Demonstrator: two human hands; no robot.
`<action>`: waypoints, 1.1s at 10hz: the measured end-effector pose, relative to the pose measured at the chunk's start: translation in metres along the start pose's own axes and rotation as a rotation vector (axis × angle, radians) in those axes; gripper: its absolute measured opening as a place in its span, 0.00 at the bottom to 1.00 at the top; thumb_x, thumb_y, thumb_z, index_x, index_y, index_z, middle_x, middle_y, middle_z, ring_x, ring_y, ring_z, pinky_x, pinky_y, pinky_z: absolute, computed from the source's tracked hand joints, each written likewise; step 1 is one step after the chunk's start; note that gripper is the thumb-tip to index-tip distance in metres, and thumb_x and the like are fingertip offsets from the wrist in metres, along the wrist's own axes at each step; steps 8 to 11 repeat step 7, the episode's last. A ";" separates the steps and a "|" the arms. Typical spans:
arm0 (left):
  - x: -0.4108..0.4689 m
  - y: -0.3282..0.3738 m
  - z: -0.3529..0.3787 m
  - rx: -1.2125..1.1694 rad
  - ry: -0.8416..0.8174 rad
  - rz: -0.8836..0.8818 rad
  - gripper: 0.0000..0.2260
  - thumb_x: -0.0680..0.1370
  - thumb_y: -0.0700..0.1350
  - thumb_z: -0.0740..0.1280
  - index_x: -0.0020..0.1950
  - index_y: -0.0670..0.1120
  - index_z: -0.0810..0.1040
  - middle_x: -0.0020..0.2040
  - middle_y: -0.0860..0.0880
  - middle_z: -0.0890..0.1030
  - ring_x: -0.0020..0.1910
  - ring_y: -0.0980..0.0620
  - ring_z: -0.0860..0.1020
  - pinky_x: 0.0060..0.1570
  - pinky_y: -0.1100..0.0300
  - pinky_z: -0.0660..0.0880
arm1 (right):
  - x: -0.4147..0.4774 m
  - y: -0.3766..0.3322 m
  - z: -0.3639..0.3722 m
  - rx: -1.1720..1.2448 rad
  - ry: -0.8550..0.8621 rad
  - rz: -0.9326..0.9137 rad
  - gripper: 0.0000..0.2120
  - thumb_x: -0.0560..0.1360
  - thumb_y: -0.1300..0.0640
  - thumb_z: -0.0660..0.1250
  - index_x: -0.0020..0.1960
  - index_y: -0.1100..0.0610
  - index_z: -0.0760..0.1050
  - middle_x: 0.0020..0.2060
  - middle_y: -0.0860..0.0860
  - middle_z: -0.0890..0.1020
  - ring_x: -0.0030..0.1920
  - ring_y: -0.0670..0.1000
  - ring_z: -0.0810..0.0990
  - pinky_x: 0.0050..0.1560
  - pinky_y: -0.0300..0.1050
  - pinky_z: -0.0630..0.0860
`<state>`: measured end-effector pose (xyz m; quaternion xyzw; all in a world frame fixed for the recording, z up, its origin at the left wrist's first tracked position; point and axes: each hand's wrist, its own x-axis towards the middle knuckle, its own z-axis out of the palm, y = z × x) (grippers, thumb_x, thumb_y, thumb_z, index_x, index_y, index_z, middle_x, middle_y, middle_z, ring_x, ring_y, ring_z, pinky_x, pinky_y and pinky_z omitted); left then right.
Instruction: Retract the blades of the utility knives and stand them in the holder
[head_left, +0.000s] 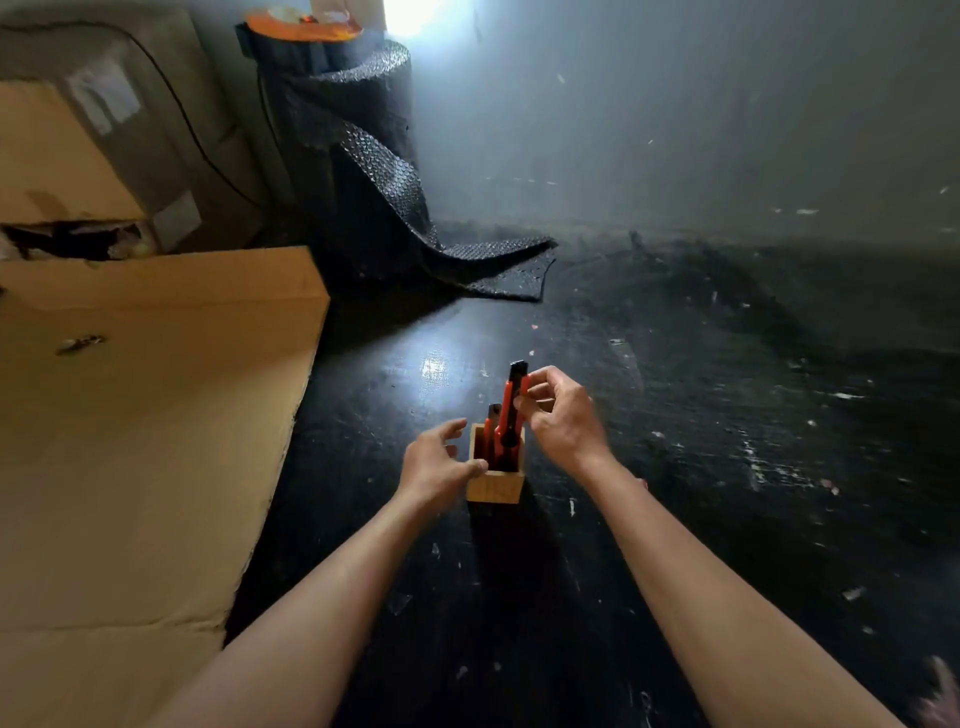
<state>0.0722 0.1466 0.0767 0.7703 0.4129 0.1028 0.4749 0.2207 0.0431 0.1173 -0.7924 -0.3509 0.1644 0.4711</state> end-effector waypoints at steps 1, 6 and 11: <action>0.004 -0.008 0.014 0.019 0.000 -0.039 0.35 0.71 0.44 0.81 0.76 0.46 0.72 0.70 0.45 0.79 0.63 0.48 0.80 0.64 0.52 0.78 | -0.002 0.019 0.013 -0.066 -0.034 0.038 0.03 0.78 0.55 0.70 0.50 0.54 0.78 0.44 0.48 0.83 0.43 0.45 0.82 0.37 0.34 0.75; 0.002 -0.026 0.035 -0.105 0.088 -0.107 0.23 0.75 0.39 0.77 0.70 0.47 0.80 0.65 0.48 0.84 0.62 0.49 0.82 0.65 0.51 0.79 | -0.012 0.050 0.029 -0.178 -0.093 0.149 0.06 0.78 0.57 0.69 0.54 0.54 0.80 0.47 0.49 0.85 0.47 0.48 0.82 0.45 0.40 0.75; -0.009 -0.026 0.031 -0.113 0.138 -0.120 0.25 0.75 0.41 0.77 0.72 0.44 0.78 0.66 0.47 0.82 0.64 0.49 0.81 0.65 0.52 0.78 | -0.020 0.041 0.016 -0.165 -0.046 0.127 0.08 0.77 0.58 0.69 0.56 0.55 0.79 0.47 0.50 0.84 0.48 0.49 0.82 0.43 0.36 0.72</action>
